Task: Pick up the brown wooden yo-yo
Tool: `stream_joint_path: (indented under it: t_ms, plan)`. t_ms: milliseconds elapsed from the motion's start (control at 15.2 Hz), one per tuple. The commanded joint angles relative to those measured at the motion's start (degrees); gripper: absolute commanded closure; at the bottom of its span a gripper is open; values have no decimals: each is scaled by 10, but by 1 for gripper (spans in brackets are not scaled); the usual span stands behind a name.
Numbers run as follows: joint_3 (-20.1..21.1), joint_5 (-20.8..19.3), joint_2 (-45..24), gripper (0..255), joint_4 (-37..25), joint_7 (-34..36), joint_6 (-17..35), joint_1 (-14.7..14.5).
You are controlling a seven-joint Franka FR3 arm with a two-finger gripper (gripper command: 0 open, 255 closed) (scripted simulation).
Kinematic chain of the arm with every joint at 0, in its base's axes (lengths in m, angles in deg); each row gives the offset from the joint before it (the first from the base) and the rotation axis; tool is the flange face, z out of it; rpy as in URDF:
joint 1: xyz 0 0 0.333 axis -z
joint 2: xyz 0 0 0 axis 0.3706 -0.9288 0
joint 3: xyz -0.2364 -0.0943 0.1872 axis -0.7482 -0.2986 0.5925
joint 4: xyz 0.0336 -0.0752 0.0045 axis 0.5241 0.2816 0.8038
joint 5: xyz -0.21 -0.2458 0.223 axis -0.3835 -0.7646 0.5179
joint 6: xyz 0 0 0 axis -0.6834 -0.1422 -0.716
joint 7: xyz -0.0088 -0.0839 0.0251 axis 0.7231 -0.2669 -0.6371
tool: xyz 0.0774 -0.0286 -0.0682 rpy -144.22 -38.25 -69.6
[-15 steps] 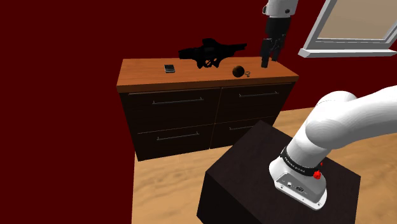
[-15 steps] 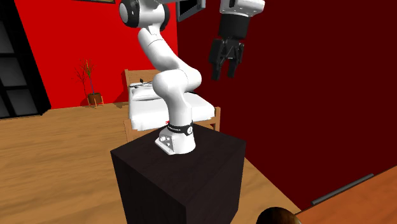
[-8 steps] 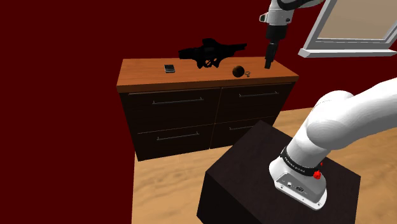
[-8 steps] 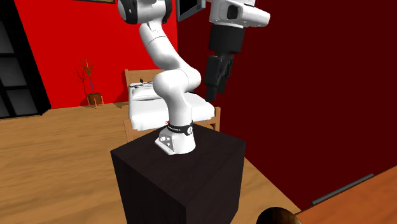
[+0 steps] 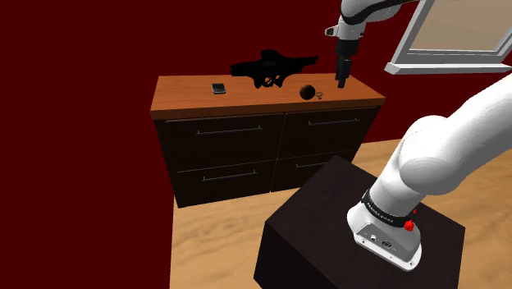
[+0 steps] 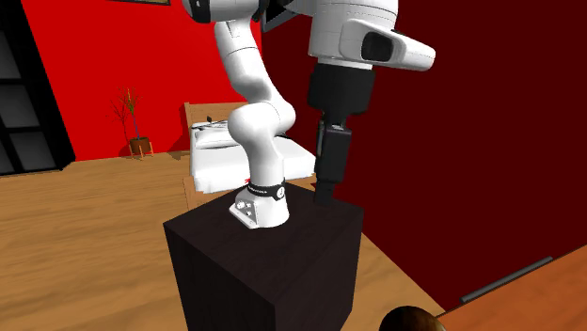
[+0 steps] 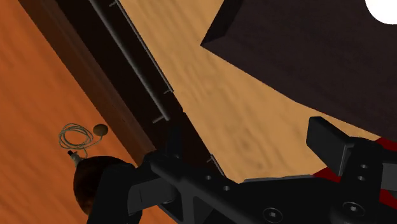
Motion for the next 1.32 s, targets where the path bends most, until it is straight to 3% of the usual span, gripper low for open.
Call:
stream_joint_path:
  t_ms: [0, 396, 594, 792, 1254]
  plan:
    - [-34, 15, -50, 0, -28, -70, 24, -18]
    - [-109, 124, -228, 0, -129, -295, 79, -51]
    - [-110, 200, -324, 0, -190, -408, 87, -35]
    - [-85, 261, -410, 0, -258, -504, 82, 2]
    - [-70, 283, -441, 0, -245, -522, 120, 16]
